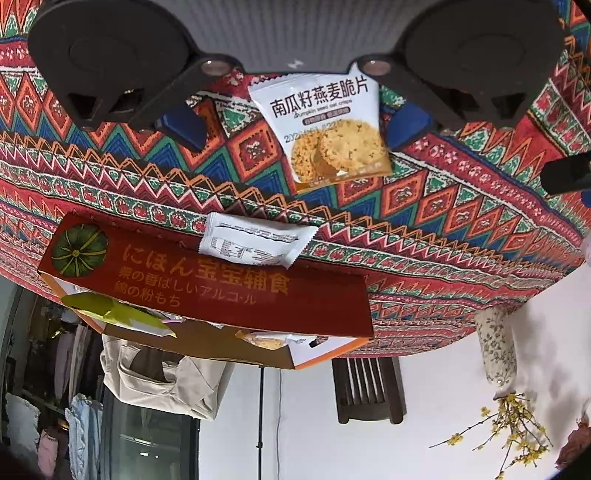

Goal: Organize snacks
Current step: 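Grasp another clear cracker packet with the right tool, then move the open left tool over a white sachet while the right tool holds its packet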

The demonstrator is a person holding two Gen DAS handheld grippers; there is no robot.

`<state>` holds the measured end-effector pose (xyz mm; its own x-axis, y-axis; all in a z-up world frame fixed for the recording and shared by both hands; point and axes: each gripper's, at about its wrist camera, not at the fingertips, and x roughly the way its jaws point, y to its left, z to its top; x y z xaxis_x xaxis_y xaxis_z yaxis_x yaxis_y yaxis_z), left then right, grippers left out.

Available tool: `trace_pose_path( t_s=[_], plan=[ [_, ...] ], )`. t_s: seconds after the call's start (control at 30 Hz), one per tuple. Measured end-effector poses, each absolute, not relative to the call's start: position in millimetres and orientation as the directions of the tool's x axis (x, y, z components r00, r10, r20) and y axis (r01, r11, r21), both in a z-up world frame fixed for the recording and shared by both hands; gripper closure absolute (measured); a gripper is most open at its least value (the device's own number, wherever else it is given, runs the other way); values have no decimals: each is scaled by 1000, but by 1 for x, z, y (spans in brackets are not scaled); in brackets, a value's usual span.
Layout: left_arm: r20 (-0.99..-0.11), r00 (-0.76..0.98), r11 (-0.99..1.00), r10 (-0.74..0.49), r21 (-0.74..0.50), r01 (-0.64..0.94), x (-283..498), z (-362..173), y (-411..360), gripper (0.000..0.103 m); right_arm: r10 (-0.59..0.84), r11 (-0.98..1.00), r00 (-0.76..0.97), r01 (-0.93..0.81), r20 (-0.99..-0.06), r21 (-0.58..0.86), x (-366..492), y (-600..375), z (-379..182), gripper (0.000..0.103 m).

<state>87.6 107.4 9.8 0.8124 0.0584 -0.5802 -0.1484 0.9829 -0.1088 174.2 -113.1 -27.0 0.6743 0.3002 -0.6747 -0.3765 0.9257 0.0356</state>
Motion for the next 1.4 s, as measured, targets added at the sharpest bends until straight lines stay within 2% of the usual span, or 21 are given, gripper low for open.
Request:
trace_pose_path(
  t_s=[0.17, 0.23, 0.3, 0.33, 0.37, 0.5, 0.6, 0.87, 1.23, 1.4],
  plan=[
    [-584, 810, 983, 60, -106, -149, 92, 11, 105, 0, 322, 913, 655, -406, -683, 40, 178, -114, -26, 0],
    [-582, 811, 984, 65, -98, -149, 93, 13, 103, 0, 333, 907, 649, -420, -684, 44, 178, -116, -25, 3],
    [-579, 812, 984, 69, -93, -150, 96, 16, 100, 0, 351, 897, 647, -440, -677, 45, 177, -119, -21, 25],
    [-579, 812, 984, 71, -93, -152, 97, 16, 98, 0, 358, 894, 645, -446, -675, 48, 177, -121, -20, 32],
    [-579, 812, 984, 72, -94, -154, 99, 16, 97, 0, 363, 891, 644, -450, -674, 51, 178, -123, -18, 47],
    [-584, 809, 983, 66, -100, -152, 106, 17, 87, 0, 387, 881, 632, -469, -671, 66, 180, -132, -14, 61],
    [-584, 809, 984, 66, -95, -148, 111, 18, 79, 0, 407, 876, 631, -475, -661, 86, 181, -138, -13, 64],
    [-581, 812, 987, 54, -90, -131, 135, 27, 56, 0, 418, 881, 678, -465, -604, 87, 185, -162, -1, 65],
    [-604, 797, 993, 33, -69, -93, 182, 32, 16, 0, 321, 936, 772, -346, -548, 60, 220, -225, 14, 65],
    [-614, 788, 995, 33, -53, -83, 204, 33, -3, 0, 306, 948, 798, -303, -520, 92, 230, -247, 11, 65]
  ],
)
